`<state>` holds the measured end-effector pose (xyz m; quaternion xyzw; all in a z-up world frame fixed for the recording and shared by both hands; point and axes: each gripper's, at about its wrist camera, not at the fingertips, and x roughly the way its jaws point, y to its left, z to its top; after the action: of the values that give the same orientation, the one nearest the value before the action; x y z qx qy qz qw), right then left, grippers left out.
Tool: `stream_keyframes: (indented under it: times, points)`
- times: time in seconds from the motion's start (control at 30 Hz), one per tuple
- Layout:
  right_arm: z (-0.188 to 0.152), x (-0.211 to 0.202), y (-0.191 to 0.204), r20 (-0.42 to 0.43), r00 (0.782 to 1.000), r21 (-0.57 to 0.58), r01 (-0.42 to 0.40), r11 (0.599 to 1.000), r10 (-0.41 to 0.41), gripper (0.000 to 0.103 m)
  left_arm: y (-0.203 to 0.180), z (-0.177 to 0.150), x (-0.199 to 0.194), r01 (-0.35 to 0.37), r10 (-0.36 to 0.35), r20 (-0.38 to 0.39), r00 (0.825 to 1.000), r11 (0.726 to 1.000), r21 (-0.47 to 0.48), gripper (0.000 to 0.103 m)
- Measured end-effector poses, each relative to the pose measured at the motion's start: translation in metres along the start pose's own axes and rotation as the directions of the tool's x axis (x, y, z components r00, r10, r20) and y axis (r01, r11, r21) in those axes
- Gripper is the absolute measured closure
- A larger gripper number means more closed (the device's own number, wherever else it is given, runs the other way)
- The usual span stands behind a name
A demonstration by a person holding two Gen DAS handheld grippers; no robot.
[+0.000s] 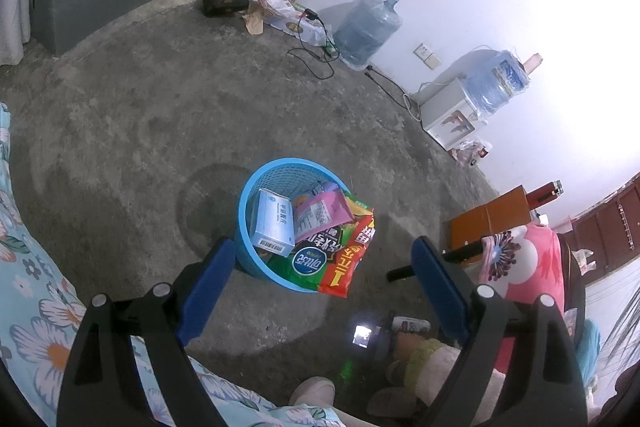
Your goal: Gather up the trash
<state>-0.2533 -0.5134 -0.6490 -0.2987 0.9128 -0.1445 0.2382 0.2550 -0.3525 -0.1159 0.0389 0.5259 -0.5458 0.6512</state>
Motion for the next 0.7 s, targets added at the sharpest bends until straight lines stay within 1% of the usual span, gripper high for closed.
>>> stream_keyframes:
  times: [0.07,0.17,0.23,0.27,0.3,0.37,0.47,0.5,0.57,0.6,0.67,0.7]
  points:
    - [-0.001,0.002,0.0,-0.005,1.0,0.001,-0.02,1.0,0.02,0.059,0.0,0.0,0.0,0.0,0.0,0.0,1.0,1.0,-0.001,0.016]
    - [-0.002,0.01,-0.002,-0.004,0.999,-0.001,-0.041,0.999,0.041,0.043,0.0,0.001,0.0,-0.001,0.001,0.001,1.0,1.0,-0.001,0.016]
    - [-0.002,0.012,-0.004,-0.004,0.998,0.0,-0.063,0.998,0.063,0.043,0.0,0.001,0.0,0.0,0.0,0.001,1.0,1.0,0.0,0.016]
    - [-0.001,0.006,-0.006,-0.01,0.997,0.007,-0.077,0.997,0.077,0.051,0.0,0.001,0.0,-0.001,0.001,0.001,1.0,1.0,0.001,0.016]
    - [-0.001,0.007,-0.009,-0.018,0.996,0.024,-0.087,0.996,0.088,0.062,0.0,0.001,0.0,-0.002,0.002,0.0,1.0,1.0,-0.001,0.016]
    - [-0.004,0.007,-0.015,-0.011,0.994,0.058,-0.105,0.993,0.106,0.063,0.0,0.001,0.0,-0.001,0.001,-0.001,1.0,1.0,-0.002,0.016]
    - [-0.011,-0.006,-0.026,0.022,0.992,0.084,-0.128,0.988,0.127,0.063,0.0,0.001,-0.001,-0.002,0.002,0.002,1.0,1.0,-0.002,0.016]
    - [-0.015,-0.013,-0.036,0.039,0.99,0.116,-0.14,0.983,0.136,0.063,0.0,0.001,0.0,-0.005,0.005,0.006,1.0,1.0,-0.002,0.016]
    - [-0.024,-0.032,-0.059,0.086,0.984,0.206,-0.172,0.963,0.157,0.063,-0.001,0.001,-0.001,-0.011,0.011,0.021,1.0,1.0,0.0,0.016]
    - [-0.032,-0.047,-0.075,0.129,0.978,0.264,-0.191,0.945,0.162,0.063,-0.002,0.001,-0.002,-0.013,0.013,0.027,1.0,1.0,0.001,0.016]
    - [-0.05,-0.072,-0.104,0.19,0.968,0.371,-0.227,0.9,0.166,0.064,-0.003,0.002,-0.004,-0.013,0.012,0.045,0.999,1.0,0.007,0.016]
    - [-0.066,-0.088,-0.125,0.237,0.956,0.446,-0.265,0.855,0.173,0.064,-0.003,0.002,-0.005,-0.012,0.011,0.052,0.999,1.0,0.009,0.016]
